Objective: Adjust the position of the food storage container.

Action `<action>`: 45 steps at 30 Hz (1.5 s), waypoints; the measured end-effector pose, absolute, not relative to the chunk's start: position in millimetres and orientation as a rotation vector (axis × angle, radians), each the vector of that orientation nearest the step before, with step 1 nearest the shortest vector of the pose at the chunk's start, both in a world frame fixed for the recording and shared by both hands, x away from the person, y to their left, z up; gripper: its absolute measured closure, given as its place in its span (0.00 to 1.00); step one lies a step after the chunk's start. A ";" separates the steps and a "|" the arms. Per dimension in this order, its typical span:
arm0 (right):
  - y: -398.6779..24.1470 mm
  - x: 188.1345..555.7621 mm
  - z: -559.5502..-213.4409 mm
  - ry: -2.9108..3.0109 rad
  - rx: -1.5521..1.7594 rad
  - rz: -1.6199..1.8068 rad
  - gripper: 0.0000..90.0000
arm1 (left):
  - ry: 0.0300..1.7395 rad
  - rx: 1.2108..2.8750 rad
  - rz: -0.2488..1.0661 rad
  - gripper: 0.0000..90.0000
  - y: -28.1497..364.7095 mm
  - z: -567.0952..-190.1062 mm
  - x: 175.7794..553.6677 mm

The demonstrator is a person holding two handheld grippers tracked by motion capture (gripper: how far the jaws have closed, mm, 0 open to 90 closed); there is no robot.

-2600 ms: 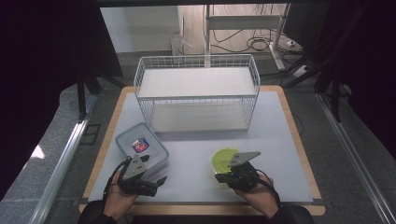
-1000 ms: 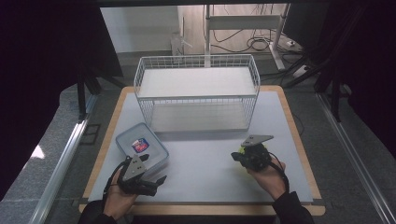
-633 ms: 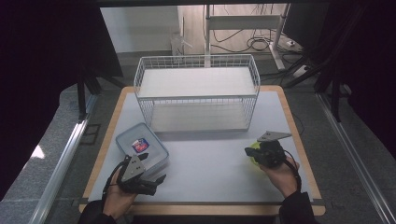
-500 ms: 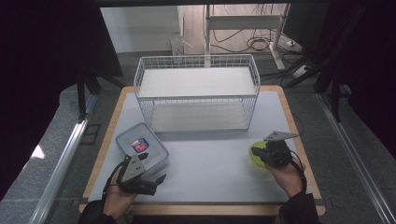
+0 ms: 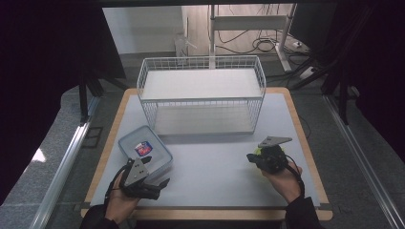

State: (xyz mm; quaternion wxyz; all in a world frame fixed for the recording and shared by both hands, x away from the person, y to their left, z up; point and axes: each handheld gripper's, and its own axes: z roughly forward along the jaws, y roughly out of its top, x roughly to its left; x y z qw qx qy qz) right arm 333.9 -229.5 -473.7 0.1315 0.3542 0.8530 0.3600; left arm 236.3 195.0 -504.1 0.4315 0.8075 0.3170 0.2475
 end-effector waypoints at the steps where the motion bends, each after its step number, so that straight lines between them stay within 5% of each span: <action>1: -231.8 333.8 -472.8 2.467 1.039 1.030 1.00 | 0.791 2.014 0.617 0.05 195.1 -504.0 236.3; 19: -252.5 333.4 -465.4 2.383 1.069 1.035 0.99 | 0.907 2.029 0.613 0.06 210.5 -494.6 240.3; 22: -244.6 329.5 -464.3 2.391 1.041 1.059 0.96 | 1.006 1.947 0.610 0.14 238.1 -485.7 241.3; 31: -227.2 324.0 -464.5 2.415 0.998 1.098 0.95 | 1.173 1.812 0.597 0.85 298.5 -482.4 271.6; 36: -216.9 322.2 -466.9 2.446 0.967 1.095 0.95 | 1.277 1.799 0.665 0.96 324.0 -486.8 305.8; 45: -203.4 319.1 -472.6 2.491 0.944 1.101 0.89 | 1.335 1.841 0.615 0.96 334.5 -502.8 351.3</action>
